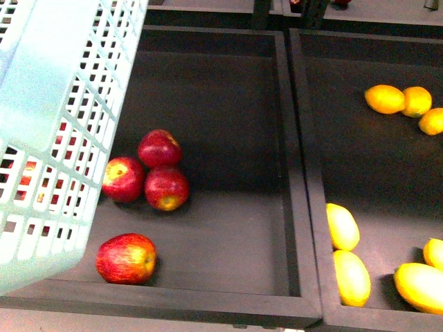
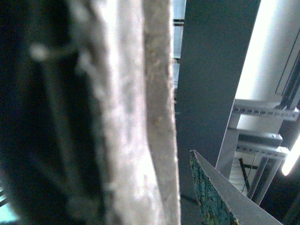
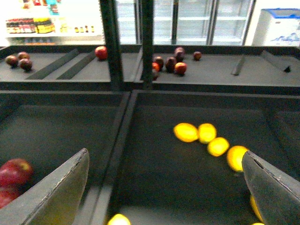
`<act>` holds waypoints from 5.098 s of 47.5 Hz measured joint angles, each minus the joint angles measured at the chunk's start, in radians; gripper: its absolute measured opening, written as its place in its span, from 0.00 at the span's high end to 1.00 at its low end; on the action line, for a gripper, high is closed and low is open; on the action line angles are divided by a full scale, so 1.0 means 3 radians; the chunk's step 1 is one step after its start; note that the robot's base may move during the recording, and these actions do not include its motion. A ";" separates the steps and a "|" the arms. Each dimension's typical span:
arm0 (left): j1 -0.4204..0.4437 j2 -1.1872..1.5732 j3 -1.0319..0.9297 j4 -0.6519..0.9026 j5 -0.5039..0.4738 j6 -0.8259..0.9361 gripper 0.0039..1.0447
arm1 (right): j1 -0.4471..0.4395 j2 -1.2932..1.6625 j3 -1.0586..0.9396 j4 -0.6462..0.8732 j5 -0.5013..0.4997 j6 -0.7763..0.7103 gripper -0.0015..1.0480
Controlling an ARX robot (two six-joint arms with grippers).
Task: Pick lemon and mango into basket
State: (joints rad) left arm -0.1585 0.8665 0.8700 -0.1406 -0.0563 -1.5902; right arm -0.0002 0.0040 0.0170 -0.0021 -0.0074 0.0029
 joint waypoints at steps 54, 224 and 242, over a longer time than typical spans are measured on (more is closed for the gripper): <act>-0.1492 0.2602 0.2206 -0.1143 0.0501 0.2370 0.92 | -0.0003 -0.0001 -0.0001 0.0001 0.0024 0.0000 0.08; -0.1765 0.2738 0.2317 -0.1275 0.0412 0.2605 0.93 | -0.2541 0.8666 0.4498 0.0830 -0.0403 0.0050 0.08; -0.1765 0.2738 0.2317 -0.1275 0.0412 0.2605 0.93 | -0.2574 0.8718 0.4534 0.0802 -0.0427 0.0064 0.30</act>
State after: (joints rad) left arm -0.6880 1.6878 1.5650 -0.5232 0.0673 -0.8085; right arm -0.7723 2.6194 1.3773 0.2386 -0.1356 0.0219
